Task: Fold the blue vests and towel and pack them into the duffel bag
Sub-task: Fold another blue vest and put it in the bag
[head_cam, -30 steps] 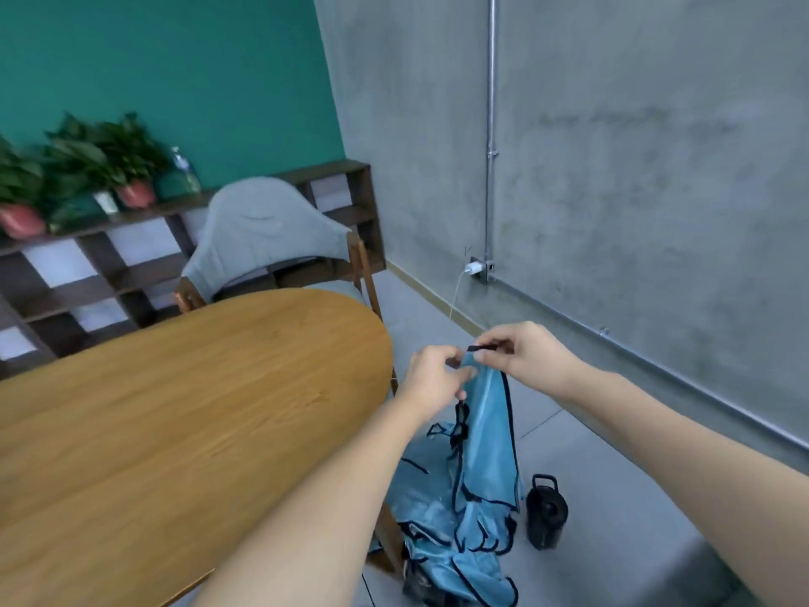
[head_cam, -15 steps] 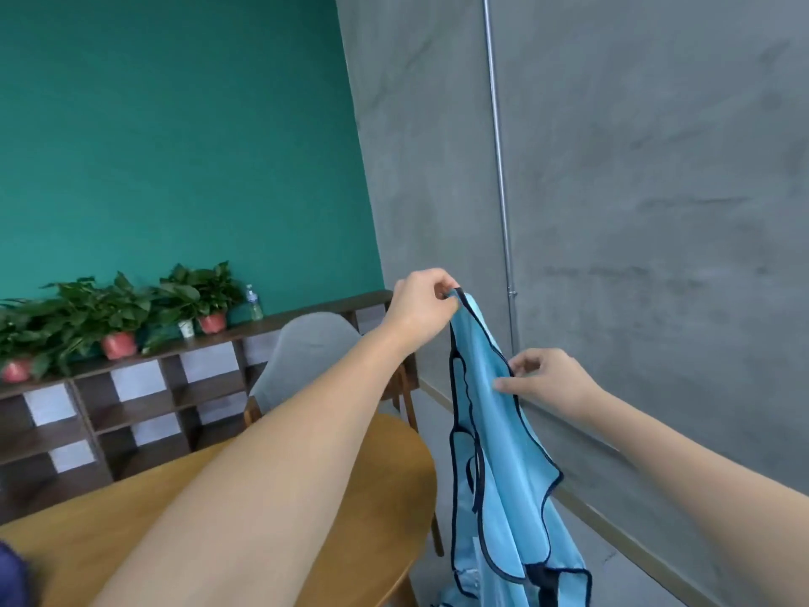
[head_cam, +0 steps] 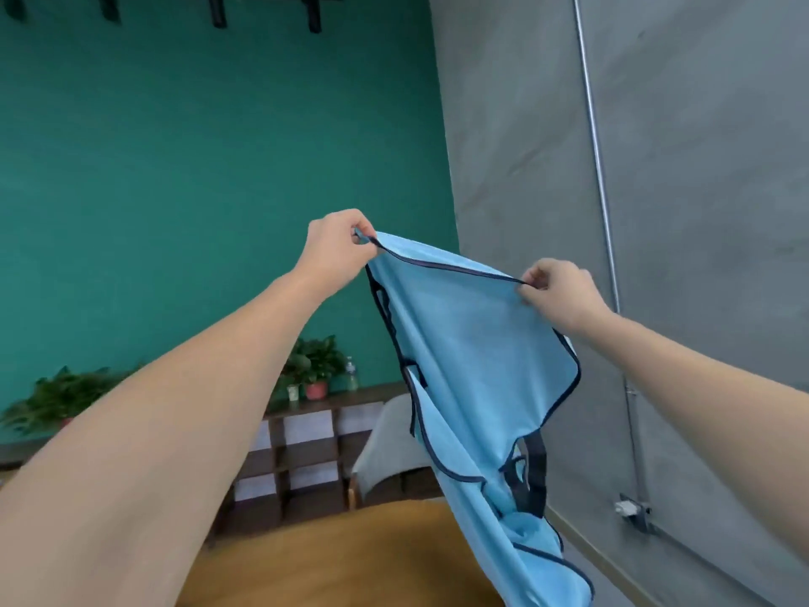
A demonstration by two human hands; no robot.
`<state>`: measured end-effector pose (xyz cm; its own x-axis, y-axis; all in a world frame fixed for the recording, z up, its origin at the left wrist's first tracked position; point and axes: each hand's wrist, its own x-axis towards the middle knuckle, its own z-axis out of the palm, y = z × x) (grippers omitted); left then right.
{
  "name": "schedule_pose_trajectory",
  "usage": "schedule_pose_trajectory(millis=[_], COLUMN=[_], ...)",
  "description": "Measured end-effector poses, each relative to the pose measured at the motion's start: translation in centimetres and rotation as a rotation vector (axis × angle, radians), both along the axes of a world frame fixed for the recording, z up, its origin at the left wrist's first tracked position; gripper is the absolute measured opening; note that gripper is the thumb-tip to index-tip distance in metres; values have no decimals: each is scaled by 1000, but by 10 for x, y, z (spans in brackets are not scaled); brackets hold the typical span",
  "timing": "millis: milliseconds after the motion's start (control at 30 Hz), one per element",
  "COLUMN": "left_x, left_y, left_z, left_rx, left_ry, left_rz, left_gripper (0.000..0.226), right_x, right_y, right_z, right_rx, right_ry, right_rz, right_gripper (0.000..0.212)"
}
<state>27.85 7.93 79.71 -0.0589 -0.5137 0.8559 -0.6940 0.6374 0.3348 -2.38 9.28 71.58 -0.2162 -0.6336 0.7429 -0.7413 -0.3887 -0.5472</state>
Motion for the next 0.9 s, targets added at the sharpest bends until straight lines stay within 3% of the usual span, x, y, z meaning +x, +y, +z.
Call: schedule_pose_trajectory(millis=[133, 333, 567, 900], left_x=[69, 140, 189, 230], left_y=[-2, -18, -49, -86], left_z=[1, -46, -145, -313], left_rx=[-11, 104, 374, 655], left_ry=[-7, -49, -120, -188], left_rz=[90, 209, 288, 241], left_gripper=[12, 13, 30, 22], right_x=[52, 114, 168, 204], right_y=[-18, -46, -89, -142], right_z=[15, -19, -94, -240], right_rx=[-49, 42, 259, 472], right_ry=[29, 32, 52, 333], right_rz=[34, 130, 257, 225], right_gripper=[11, 19, 14, 8])
